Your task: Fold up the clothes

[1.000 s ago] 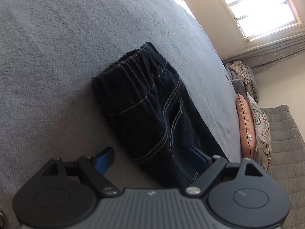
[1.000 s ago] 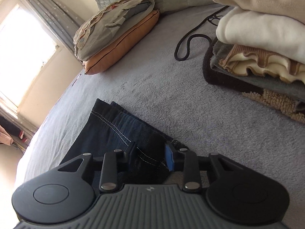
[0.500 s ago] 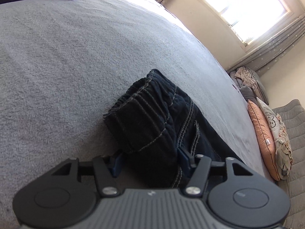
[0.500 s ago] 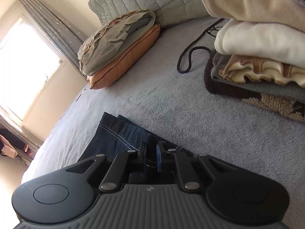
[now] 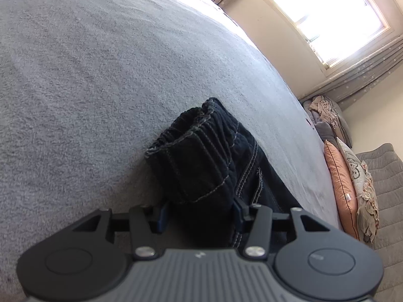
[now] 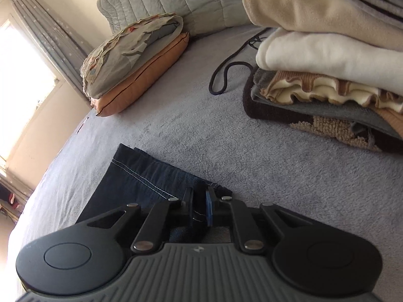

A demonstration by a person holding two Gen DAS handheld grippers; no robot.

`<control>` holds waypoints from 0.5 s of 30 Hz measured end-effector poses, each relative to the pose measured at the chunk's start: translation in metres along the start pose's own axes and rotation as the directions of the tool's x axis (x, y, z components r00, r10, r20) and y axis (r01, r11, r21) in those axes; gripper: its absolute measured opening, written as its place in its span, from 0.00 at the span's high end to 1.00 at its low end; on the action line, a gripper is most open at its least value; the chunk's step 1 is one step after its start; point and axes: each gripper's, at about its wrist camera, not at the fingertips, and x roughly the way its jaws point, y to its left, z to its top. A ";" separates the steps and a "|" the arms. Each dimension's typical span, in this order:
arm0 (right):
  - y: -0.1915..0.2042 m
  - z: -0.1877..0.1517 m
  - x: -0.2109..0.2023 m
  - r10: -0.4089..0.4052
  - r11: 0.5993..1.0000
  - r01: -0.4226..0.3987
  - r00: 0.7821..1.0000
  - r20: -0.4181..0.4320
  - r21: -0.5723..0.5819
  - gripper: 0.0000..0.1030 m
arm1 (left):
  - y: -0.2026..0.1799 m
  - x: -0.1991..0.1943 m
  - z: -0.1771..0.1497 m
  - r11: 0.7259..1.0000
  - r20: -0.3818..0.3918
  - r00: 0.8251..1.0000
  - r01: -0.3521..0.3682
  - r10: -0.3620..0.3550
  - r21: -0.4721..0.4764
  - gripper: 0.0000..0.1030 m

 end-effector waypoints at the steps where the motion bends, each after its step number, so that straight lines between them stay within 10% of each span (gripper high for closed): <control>1: 0.004 0.001 -0.004 0.002 1.000 -0.002 1.000 0.009 -0.017 0.89 | 0.002 0.000 0.000 1.000 0.002 1.000 0.006 -0.006 -0.007 0.51; 5: -0.009 -0.002 0.011 -0.051 0.999 0.051 0.997 -0.061 -0.008 0.61 | 0.010 0.002 -0.002 0.997 0.018 0.998 0.060 -0.059 -0.047 0.30; 15: -0.014 -0.014 0.029 0.091 0.996 -0.091 0.996 -0.026 0.008 0.47 | 0.021 0.010 0.001 0.988 0.085 0.988 0.133 -0.126 -0.083 0.24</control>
